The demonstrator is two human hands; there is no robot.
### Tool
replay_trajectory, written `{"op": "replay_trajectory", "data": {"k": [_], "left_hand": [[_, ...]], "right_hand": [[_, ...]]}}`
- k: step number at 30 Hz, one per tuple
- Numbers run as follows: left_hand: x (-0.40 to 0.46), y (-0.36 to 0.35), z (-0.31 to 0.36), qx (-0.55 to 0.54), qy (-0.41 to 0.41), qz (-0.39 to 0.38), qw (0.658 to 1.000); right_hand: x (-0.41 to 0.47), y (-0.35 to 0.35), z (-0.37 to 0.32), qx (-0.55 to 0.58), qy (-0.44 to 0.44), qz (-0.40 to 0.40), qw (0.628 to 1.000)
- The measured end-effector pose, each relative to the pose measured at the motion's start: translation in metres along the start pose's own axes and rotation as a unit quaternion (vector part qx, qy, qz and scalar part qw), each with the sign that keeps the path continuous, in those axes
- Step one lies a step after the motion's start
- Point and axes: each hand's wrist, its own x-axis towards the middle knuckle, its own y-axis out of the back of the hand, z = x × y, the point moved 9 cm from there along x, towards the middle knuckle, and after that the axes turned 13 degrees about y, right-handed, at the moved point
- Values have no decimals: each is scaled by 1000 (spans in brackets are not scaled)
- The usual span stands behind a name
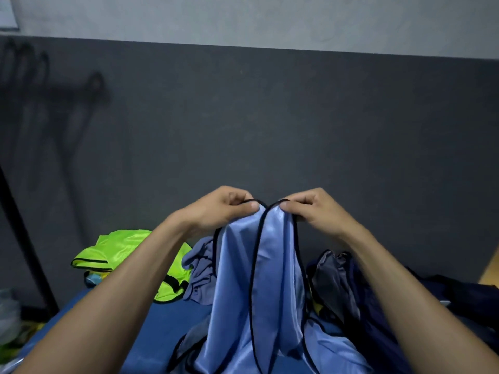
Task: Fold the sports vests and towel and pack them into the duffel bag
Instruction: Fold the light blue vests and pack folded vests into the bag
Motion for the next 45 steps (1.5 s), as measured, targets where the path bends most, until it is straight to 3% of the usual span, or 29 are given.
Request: {"op": "replay_trajectory", "data": {"k": [5,13,16,19,23,29,34,38,41,45], "left_hand": [[6,21,-10,-32,25,61,997],[3,31,14,22,-9,107,994],[1,32,21,31,-10,105,994],[-3,29,27,-10,-11,88,996],[-8,17,27,-100,-19,22,995],[-10,10,17,-131,-20,33,991],[-14,12,25,-79,-75,90,990],[-16,0,26,-51,-84,45,994],[-16,-11,20,-107,-39,10,993],[-15,-14,19,-92,-25,8,995]], "right_hand": [[-16,3,28,25,-82,2,996],[2,-14,-33,-105,17,-119,987],[10,-19,-68,-83,42,-172,981],[19,-17,-90,17,55,-138,989],[32,-13,-77,-15,66,-47,997],[24,-23,-55,28,15,-62,998],[25,-15,-49,-3,-10,-70,997],[29,-8,-50,12,-1,-51,999],[32,-8,-54,-6,17,-42,999],[34,-7,-58,-11,34,-33,999]]}}
